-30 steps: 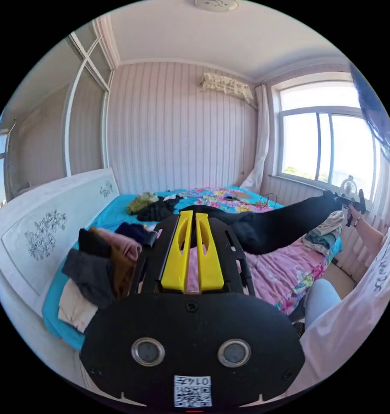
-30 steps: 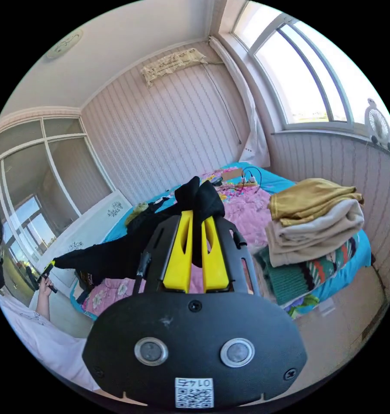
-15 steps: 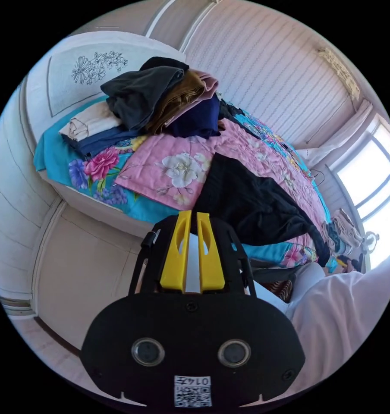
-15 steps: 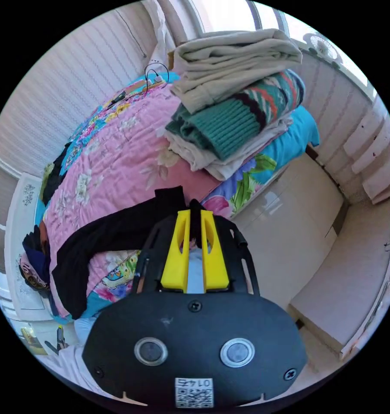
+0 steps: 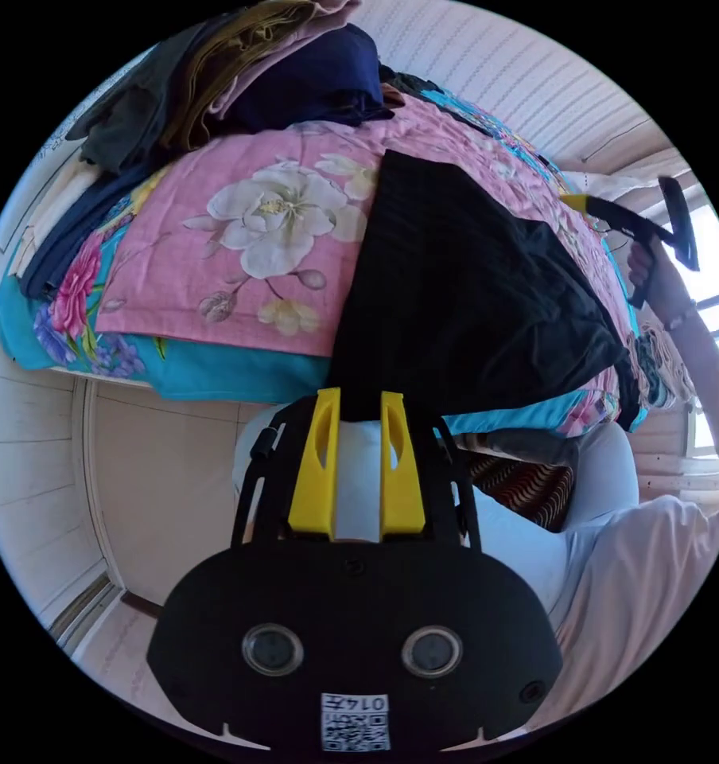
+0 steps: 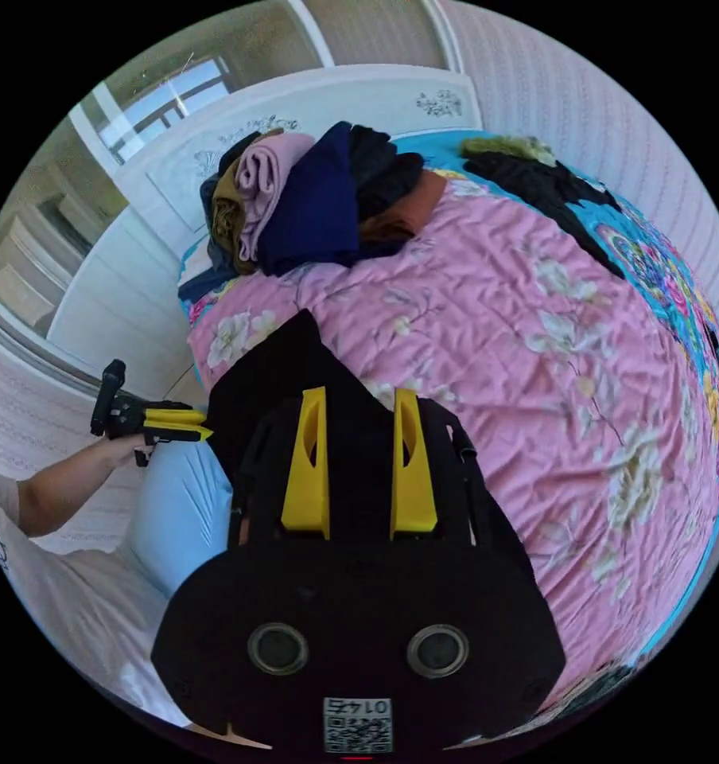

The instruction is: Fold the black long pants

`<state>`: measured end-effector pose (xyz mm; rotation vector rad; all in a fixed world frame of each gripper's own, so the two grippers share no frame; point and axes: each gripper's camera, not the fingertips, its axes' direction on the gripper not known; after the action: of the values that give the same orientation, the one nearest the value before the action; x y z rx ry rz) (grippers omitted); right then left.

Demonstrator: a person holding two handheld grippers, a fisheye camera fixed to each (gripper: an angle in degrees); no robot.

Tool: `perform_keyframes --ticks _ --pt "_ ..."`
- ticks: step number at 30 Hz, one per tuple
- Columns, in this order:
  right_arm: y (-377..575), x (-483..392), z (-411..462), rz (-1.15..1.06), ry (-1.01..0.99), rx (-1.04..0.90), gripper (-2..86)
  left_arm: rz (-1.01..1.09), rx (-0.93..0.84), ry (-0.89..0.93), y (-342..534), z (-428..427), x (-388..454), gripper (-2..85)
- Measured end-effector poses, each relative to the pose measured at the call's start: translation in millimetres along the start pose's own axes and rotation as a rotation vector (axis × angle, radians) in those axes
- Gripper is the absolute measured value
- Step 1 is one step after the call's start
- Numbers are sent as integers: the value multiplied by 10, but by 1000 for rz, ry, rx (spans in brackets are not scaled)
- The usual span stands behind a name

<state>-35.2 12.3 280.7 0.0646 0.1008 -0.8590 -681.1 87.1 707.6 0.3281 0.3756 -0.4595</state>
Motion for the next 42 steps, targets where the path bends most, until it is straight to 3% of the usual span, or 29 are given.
perform_keyframes --ticks 3,5,6,14,16,19,23,26,31,36,42 --pt "-501 -69 585 -29 7 -254 126 34 -1 -3 -6 -48 48 41" --pt "-639 -28 662 -15 23 -300 84 60 29 -15 33 -131 97 31" --pt "-707 -9 607 -47 -38 -290 21 79 62 -18 79 -219 128 27" --pt "-1308 141 -214 -158 -134 -102 2 34 399 248 349 -1118 137 13" --pt "-1493 90 -283 -196 -150 -72 4 19 469 207 340 -1332 123 13" --pt "-1710 -17 -211 -197 -198 1 20 -38 536 4 312 -1523 31 19" --pt "-1609 -16 377 -84 -140 -110 70 -184 329 -114 92 -1014 -293 33" --pt "-1102 135 441 -51 -172 -109 80 -295 145 -162 58 -694 -373 26" --pt "573 622 -61 111 -131 58 81 -211 288 -180 225 -1001 -9 20" --pt "3292 1064 -577 687 92 134 66 267 496 -115 180 -1354 879 37" --pt "5312 838 -835 1076 217 269 66 526 445 -26 -627 -1253 1975 54"
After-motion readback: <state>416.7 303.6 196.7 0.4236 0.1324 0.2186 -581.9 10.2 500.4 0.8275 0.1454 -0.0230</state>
